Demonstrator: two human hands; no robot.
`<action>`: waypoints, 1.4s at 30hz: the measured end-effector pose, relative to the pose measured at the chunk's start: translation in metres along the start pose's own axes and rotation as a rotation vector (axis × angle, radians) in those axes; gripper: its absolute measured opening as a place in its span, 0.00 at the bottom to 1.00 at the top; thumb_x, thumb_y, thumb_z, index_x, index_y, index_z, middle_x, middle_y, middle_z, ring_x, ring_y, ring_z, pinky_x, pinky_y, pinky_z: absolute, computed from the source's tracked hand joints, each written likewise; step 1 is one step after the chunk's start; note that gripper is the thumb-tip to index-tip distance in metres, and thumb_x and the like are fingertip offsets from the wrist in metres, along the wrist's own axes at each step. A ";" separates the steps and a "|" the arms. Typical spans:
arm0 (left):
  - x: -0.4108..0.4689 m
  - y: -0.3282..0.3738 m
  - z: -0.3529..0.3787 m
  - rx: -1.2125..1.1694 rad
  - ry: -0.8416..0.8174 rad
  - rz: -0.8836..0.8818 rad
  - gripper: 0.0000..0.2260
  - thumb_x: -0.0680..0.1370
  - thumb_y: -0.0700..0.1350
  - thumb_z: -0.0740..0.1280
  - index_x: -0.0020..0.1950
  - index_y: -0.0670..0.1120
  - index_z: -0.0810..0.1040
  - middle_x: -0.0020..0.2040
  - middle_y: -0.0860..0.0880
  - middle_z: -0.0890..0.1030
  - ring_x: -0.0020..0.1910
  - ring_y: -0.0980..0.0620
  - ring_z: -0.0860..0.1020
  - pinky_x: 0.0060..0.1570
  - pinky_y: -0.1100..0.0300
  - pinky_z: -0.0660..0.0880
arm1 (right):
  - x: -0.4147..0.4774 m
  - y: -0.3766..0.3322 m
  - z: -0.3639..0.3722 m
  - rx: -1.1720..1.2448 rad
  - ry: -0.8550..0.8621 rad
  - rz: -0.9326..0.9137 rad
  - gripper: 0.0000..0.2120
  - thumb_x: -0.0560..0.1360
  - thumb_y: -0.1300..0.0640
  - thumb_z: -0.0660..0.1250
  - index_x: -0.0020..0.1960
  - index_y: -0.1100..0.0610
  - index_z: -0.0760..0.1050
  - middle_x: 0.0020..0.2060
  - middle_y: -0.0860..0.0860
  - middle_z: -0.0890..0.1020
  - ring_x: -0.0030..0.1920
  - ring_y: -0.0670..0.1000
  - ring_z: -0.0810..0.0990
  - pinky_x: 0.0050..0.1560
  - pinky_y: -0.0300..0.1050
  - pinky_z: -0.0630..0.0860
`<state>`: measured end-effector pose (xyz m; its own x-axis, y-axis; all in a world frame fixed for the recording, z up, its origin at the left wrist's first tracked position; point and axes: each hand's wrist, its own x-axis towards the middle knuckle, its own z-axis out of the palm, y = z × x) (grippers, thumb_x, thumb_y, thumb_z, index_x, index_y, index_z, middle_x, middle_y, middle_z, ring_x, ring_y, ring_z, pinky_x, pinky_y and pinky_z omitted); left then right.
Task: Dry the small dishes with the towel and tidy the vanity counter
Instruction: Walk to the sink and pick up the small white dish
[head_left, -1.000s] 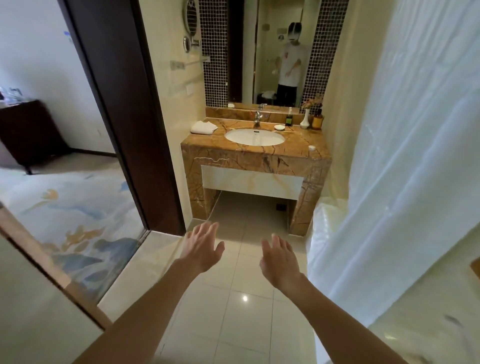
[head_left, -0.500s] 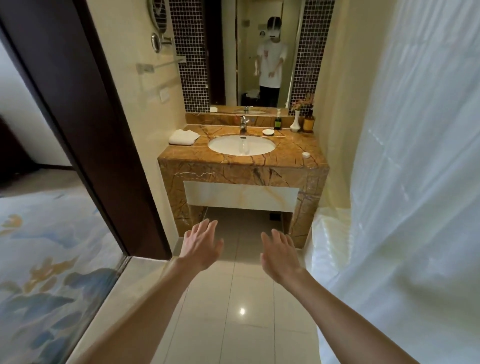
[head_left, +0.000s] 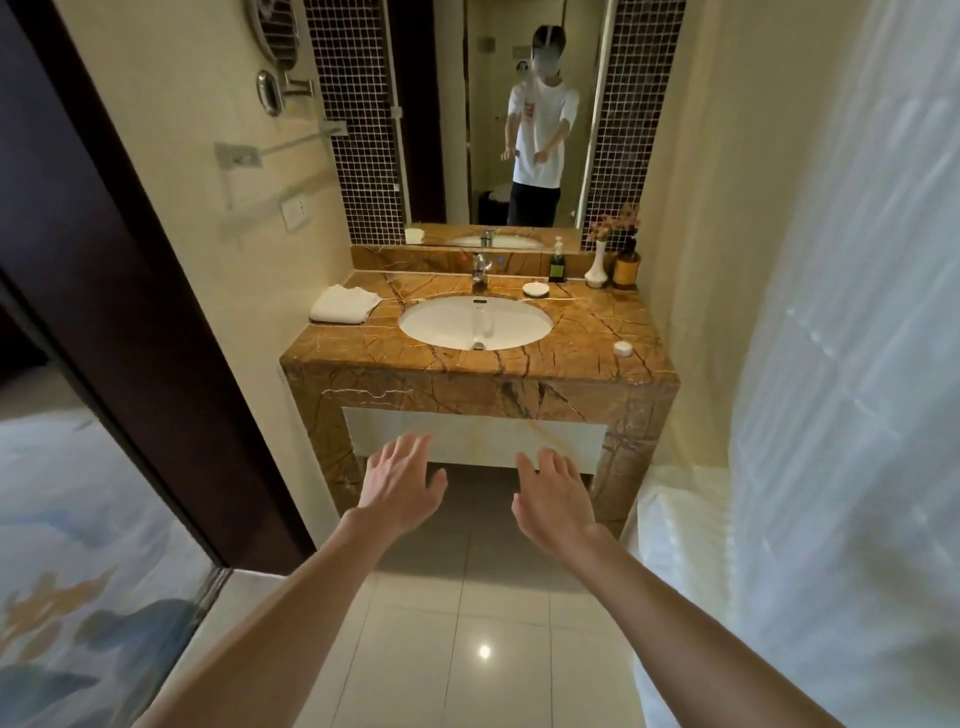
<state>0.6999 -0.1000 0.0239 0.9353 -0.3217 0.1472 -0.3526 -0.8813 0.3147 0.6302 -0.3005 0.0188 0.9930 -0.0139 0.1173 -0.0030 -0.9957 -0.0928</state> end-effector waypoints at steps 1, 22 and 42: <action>0.013 -0.002 0.003 0.000 -0.002 -0.001 0.25 0.77 0.56 0.58 0.72 0.48 0.62 0.71 0.46 0.68 0.69 0.45 0.66 0.68 0.46 0.62 | 0.012 0.004 0.003 0.001 -0.002 0.002 0.23 0.79 0.55 0.58 0.72 0.59 0.61 0.69 0.62 0.68 0.70 0.61 0.65 0.72 0.55 0.62; 0.324 -0.031 0.031 -0.055 -0.038 0.078 0.25 0.78 0.55 0.59 0.74 0.48 0.61 0.74 0.45 0.65 0.73 0.44 0.63 0.71 0.44 0.62 | 0.297 0.073 0.026 -0.059 0.014 0.094 0.24 0.79 0.53 0.59 0.73 0.59 0.62 0.70 0.61 0.69 0.71 0.59 0.66 0.71 0.54 0.64; 0.588 0.040 0.083 -0.042 0.050 0.112 0.24 0.77 0.51 0.63 0.72 0.46 0.66 0.72 0.45 0.70 0.70 0.45 0.67 0.69 0.48 0.64 | 0.516 0.224 0.040 0.046 0.089 0.006 0.26 0.78 0.53 0.61 0.73 0.57 0.60 0.70 0.60 0.66 0.69 0.59 0.64 0.70 0.53 0.61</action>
<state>1.2385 -0.3527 0.0453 0.8880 -0.3984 0.2298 -0.4563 -0.8255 0.3322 1.1471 -0.5268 0.0189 0.9785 -0.0303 0.2042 -0.0017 -0.9903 -0.1390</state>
